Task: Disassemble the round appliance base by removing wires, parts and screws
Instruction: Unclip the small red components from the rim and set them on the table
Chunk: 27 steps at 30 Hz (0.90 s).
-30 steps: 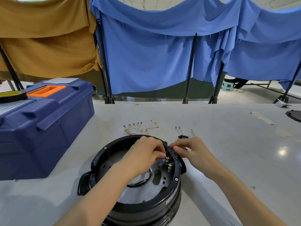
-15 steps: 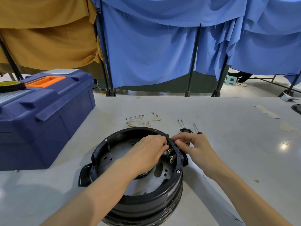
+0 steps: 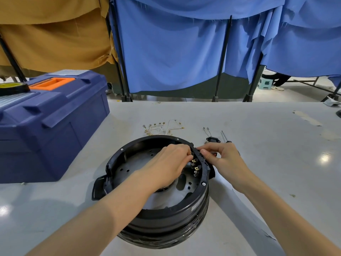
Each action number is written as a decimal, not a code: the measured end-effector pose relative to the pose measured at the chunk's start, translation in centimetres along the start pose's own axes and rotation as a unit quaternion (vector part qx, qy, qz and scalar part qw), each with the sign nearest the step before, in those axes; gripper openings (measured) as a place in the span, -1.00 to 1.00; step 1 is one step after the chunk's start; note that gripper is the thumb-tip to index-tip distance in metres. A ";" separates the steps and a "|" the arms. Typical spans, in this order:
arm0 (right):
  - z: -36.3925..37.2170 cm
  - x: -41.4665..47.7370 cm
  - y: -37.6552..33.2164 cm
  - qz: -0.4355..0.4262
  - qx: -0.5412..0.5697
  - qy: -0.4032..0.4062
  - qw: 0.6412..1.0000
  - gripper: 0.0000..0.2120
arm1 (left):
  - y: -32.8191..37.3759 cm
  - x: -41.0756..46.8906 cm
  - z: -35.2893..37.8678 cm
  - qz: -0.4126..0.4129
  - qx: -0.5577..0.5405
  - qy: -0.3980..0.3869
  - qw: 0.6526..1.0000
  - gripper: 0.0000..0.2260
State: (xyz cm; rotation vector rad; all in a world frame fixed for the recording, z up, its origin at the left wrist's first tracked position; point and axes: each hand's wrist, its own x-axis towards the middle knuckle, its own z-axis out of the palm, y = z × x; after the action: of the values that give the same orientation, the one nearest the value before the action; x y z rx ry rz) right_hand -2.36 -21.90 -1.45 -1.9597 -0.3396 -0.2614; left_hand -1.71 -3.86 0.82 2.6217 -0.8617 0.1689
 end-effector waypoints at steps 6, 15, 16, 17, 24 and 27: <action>0.0 0.0 0.0 0.006 0.010 0.001 1.000 -0.73 | 0.1 -0.2 0.2 0.016 -0.007 0.012 1.000 -0.80; 0.0 0.0 0.2 0.010 0.011 0.003 1.000 -0.79 | -0.2 0.3 0.6 -0.007 -0.042 0.016 0.999 -0.81; 0.0 0.0 0.2 0.010 0.010 0.004 1.000 -0.79 | -0.2 0.4 0.6 -0.008 -0.043 0.017 0.999 -0.81; 0.0 0.1 0.2 0.010 0.010 0.004 1.000 -0.79 | -0.1 0.4 0.6 -0.010 -0.044 0.017 0.999 -0.81; -0.4 0.1 0.4 0.016 0.033 -0.005 0.999 -0.78 | 0.0 0.4 0.6 -0.029 -0.022 0.006 0.999 -0.93; -0.6 0.0 0.4 0.021 0.058 -0.016 0.998 -0.74 | 0.5 0.7 0.8 -0.035 0.034 0.016 0.999 -0.95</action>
State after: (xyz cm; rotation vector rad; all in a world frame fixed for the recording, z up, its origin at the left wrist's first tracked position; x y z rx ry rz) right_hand -2.23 -22.61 -1.52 -1.8566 -0.3259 -0.1794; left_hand -1.40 -4.89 0.41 2.6990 -0.7653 0.2256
